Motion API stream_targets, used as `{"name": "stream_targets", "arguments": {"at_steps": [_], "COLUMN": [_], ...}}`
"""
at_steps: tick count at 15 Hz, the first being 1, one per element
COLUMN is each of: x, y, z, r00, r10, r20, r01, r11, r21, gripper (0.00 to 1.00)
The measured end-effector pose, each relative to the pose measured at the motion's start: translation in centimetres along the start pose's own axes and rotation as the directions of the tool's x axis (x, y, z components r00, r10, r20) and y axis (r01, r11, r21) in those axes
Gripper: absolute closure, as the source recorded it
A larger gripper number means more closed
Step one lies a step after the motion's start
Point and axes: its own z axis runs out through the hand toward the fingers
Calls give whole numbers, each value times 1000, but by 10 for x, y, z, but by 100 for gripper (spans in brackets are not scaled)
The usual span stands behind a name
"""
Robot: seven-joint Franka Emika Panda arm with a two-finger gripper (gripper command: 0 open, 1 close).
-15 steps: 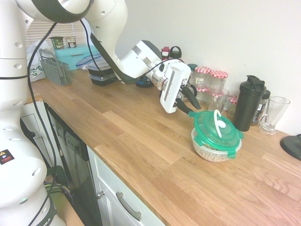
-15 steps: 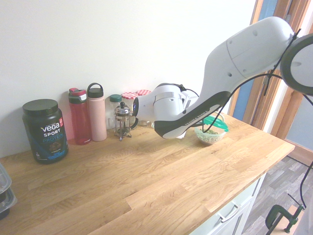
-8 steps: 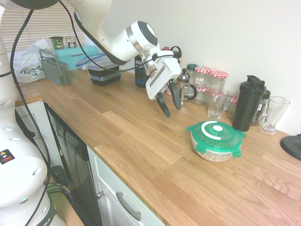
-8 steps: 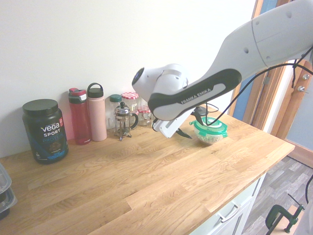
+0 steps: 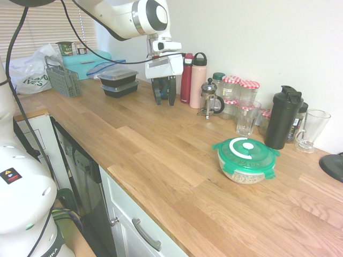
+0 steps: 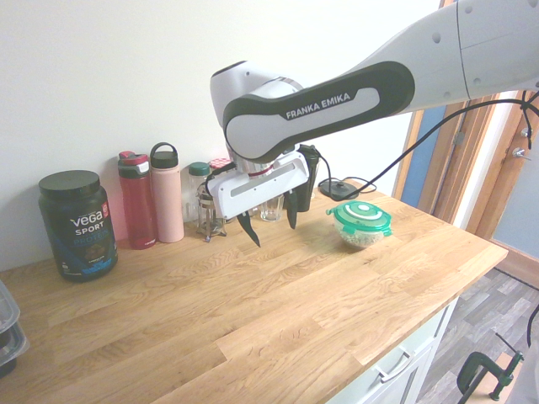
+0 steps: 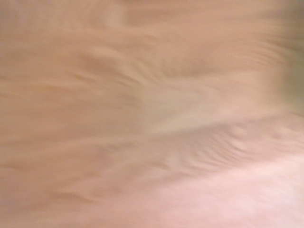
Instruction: Cover the lid of food container
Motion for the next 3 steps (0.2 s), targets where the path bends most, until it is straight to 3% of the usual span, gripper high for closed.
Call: {"name": "stream_targets", "arguments": {"at_steps": [3], "x": [11], "y": [1], "z": [-1], "r00": [993], "r10": [-99], "r20": [61], "r01": [89], "r11": [984], "r21": [154], "gripper": [0]}}
